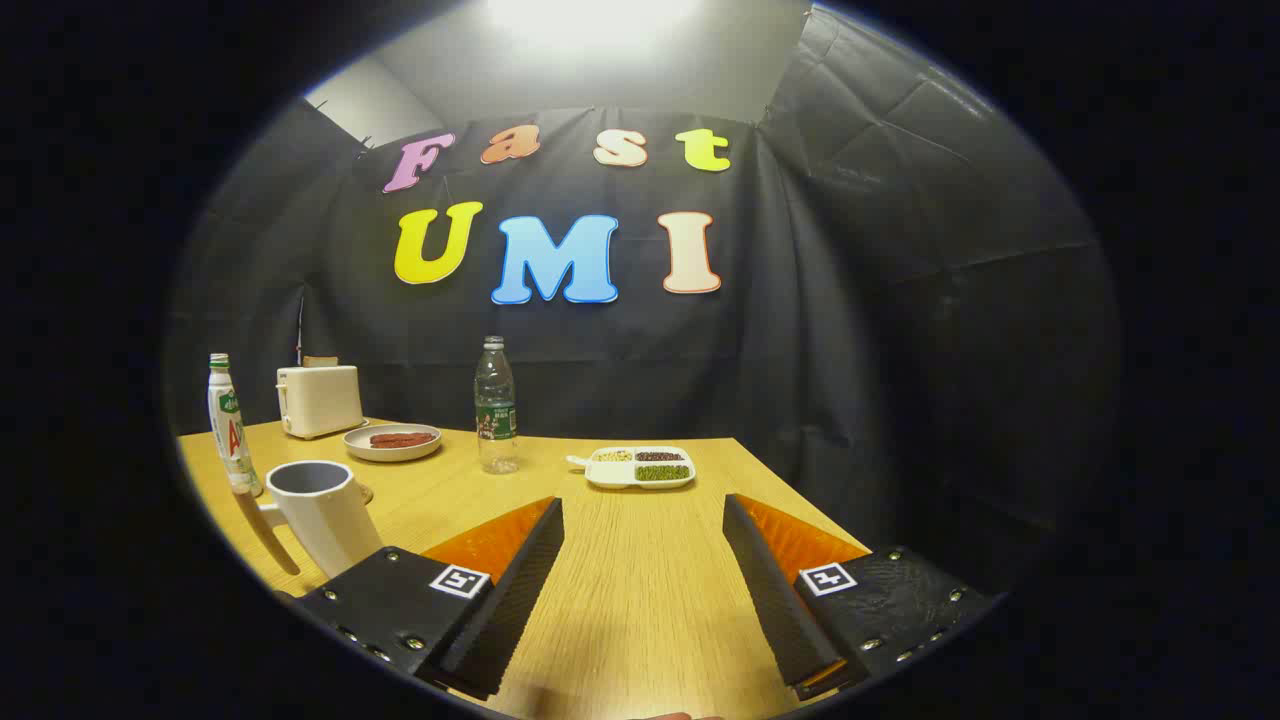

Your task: Take the bottle from table, then pour the juice into the cup, finally place the bottle on the coaster

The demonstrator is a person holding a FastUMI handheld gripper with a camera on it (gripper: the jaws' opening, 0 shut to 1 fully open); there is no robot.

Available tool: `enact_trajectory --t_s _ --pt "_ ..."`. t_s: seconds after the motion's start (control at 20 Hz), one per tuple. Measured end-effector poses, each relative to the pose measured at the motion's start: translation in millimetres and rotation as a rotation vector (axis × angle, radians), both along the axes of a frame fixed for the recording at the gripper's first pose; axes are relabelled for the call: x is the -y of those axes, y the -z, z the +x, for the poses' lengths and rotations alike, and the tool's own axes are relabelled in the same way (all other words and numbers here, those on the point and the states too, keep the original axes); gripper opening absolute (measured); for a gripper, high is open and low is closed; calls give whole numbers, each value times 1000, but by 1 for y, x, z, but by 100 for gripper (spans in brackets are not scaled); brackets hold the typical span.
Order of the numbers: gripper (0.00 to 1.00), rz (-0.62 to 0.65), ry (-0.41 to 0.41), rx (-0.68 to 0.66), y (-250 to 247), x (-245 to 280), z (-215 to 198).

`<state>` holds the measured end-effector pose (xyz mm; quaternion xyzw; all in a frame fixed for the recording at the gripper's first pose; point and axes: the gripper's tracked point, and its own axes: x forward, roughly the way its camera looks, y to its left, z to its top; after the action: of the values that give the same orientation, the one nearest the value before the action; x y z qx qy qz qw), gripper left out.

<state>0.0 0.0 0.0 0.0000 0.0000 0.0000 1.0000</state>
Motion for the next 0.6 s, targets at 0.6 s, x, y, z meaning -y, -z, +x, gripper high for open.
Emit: enact_trajectory --t_s 0.6 --pt "97 -35 253 77 -105 -20 -20"
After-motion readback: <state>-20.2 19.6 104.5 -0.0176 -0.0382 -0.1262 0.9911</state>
